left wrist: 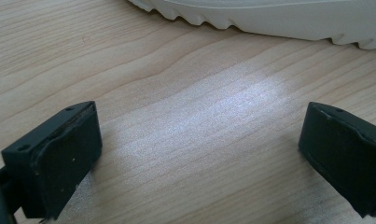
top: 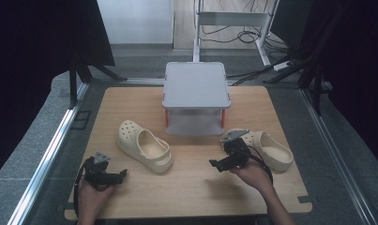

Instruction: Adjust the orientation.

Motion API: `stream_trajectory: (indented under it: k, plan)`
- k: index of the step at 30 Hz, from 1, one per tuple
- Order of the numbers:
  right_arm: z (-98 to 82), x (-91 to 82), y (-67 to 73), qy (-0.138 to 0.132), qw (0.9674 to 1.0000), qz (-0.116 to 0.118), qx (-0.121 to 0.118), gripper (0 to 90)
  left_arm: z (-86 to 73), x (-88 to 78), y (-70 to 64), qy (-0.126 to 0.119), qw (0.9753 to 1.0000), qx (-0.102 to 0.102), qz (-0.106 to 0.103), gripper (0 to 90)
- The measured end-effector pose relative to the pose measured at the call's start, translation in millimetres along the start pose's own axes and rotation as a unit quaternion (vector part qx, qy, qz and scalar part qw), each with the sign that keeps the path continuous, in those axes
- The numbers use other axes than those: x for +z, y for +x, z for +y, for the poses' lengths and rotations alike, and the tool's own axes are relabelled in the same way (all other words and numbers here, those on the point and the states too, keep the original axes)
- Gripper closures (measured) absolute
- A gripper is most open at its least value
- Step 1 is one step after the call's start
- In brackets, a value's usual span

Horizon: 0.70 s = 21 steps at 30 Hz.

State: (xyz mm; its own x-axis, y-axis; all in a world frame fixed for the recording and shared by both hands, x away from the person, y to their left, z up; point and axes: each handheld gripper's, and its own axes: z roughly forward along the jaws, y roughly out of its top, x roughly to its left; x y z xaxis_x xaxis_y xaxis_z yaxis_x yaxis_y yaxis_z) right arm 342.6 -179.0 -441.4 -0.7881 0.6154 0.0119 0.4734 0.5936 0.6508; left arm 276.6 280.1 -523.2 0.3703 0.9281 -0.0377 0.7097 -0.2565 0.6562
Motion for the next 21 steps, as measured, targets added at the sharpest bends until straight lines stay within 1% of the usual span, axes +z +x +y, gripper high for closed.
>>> stream_trajectory:
  k: [5,6,7,8,13,16,18,19,20,21]
  plan:
    - [22.8,6.2,4.7,0.008,0.9998,0.010,-0.013,9.3,0.0,0.0,0.0,0.000,1.0000,0.000,0.000,0.0]
    - [27.5,7.7,5.9,0.010,0.9997,0.014,-0.015,9.3,0.1,-0.1,0.4,0.000,1.0000,0.003,0.001,0.0]
    - [27.5,7.7,5.9,0.010,0.9997,0.014,-0.015,9.3,0.1,-0.1,0.4,0.000,1.0000,0.003,0.001,0.0]
    - [38.4,11.2,8.4,0.014,0.9993,0.022,-0.025,9.4,0.1,-0.2,0.6,0.002,1.0000,0.004,0.000,0.0]
    - [60.7,20.8,13.3,0.023,0.9983,0.039,-0.038,10.0,0.0,0.0,0.5,0.000,1.0000,0.004,0.001,0.0]
    - [76.5,27.6,16.7,0.023,0.9980,0.043,-0.041,13.3,0.0,0.0,0.5,0.000,1.0000,0.004,0.001,0.0]
    - [84.9,31.8,18.6,0.023,0.9980,0.039,-0.044,13.9,0.0,0.0,0.5,0.000,1.0000,0.004,0.001,0.0]
    - [84.9,31.8,18.6,0.023,0.9980,0.039,-0.044,13.9,0.0,0.0,0.5,0.000,1.0000,0.004,0.001,0.0]
    - [95.3,38.0,21.2,0.027,0.9976,0.039,-0.050,17.4,0.0,0.0,0.5,0.000,1.0000,0.004,0.001,0.0]
    - [95.3,38.0,21.2,0.027,0.9976,0.039,-0.050,17.4,0.0,0.0,0.5,0.000,1.0000,0.004,0.001,0.0]
